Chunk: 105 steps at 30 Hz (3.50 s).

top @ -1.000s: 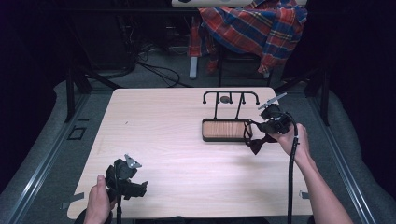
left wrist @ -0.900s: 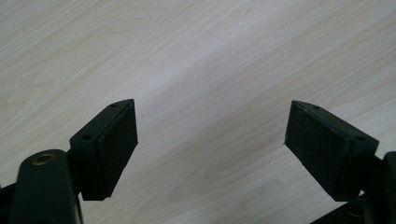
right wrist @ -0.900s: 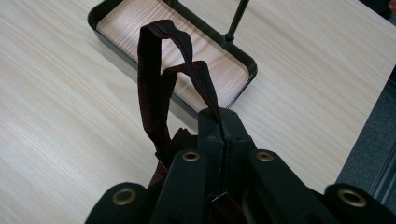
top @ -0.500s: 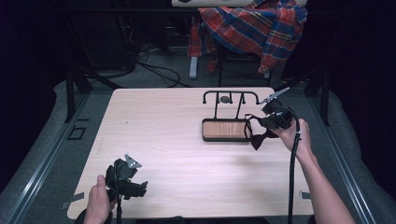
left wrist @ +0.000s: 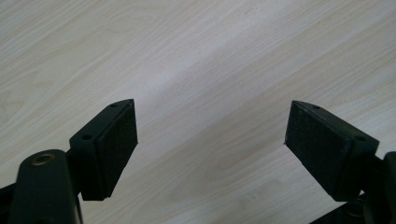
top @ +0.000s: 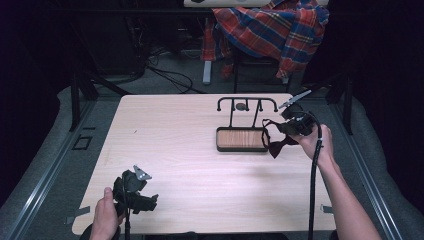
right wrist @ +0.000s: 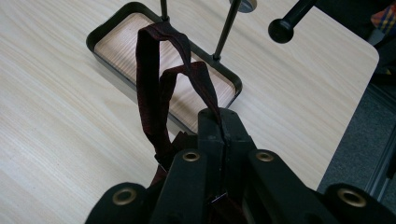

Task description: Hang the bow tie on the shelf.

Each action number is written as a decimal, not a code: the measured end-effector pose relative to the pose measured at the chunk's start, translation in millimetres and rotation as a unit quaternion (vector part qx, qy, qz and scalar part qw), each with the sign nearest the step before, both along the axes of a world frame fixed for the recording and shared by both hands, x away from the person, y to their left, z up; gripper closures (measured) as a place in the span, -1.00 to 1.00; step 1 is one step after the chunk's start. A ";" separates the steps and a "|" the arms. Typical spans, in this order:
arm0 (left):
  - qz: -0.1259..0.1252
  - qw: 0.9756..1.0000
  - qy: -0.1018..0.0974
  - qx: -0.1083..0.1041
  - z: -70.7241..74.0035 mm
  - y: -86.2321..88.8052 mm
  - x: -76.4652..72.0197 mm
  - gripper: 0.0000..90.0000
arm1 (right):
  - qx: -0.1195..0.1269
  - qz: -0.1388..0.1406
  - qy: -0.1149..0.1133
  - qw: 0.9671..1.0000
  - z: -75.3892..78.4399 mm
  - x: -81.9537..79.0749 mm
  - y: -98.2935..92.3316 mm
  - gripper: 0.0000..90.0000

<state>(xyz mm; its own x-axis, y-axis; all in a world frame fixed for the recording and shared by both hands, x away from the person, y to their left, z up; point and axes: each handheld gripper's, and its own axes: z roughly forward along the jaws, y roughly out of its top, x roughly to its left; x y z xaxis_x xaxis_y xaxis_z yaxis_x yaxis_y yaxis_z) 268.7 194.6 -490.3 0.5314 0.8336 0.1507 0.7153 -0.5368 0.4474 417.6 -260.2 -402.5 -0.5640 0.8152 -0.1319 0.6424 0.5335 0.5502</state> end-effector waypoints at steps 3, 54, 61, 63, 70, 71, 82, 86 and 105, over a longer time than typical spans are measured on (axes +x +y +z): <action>-0.001 1.000 0.001 0.002 0.0 -0.3 0.1 -0.62 | 0.001 0.000 -0.005 1.000 3.5 0.3 -0.6 0.99; -0.001 1.000 0.001 0.000 -0.4 0.0 0.0 -0.62 | 0.006 -0.060 -0.038 0.997 20.1 52.1 -12.9 0.99; -0.001 1.000 0.000 0.000 -0.3 0.1 -0.1 -0.62 | 0.023 -0.080 -0.027 0.996 5.7 64.8 -20.3 0.99; -0.001 1.000 0.000 0.001 -0.4 -0.1 -0.2 -0.62 | 0.027 -0.085 -0.024 0.996 2.9 66.6 -21.2 0.99; -0.001 1.000 0.000 0.001 -0.1 -0.1 -0.4 -0.62 | 0.036 -0.092 -0.013 0.995 -4.4 72.2 -22.4 0.98; -0.001 1.000 0.000 0.001 -0.1 -0.1 -0.4 -0.62 | 0.042 -0.095 -0.013 0.994 -6.7 73.1 -23.0 0.98; -0.001 1.000 0.000 0.001 -0.1 0.0 -0.4 -0.62 | 0.080 -0.100 0.010 0.992 -22.8 75.7 -29.5 0.95; -0.001 1.000 -0.001 0.001 -0.1 -0.1 -0.5 -0.61 | 0.101 -0.096 0.026 0.990 -29.9 76.6 -32.1 0.95; -0.002 1.000 -0.002 0.000 0.0 0.1 -0.7 -0.62 | 0.128 -0.086 0.050 0.987 -44.1 74.3 -31.0 0.66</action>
<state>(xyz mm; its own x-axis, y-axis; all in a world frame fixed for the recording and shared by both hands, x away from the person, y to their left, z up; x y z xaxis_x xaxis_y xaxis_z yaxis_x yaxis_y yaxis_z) 267.9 194.6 -490.3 0.5340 0.8316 0.1527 0.7116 -0.5396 0.4499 491.9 -291.2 -446.6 -0.4150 0.8990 0.1397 0.7691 0.2647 0.5817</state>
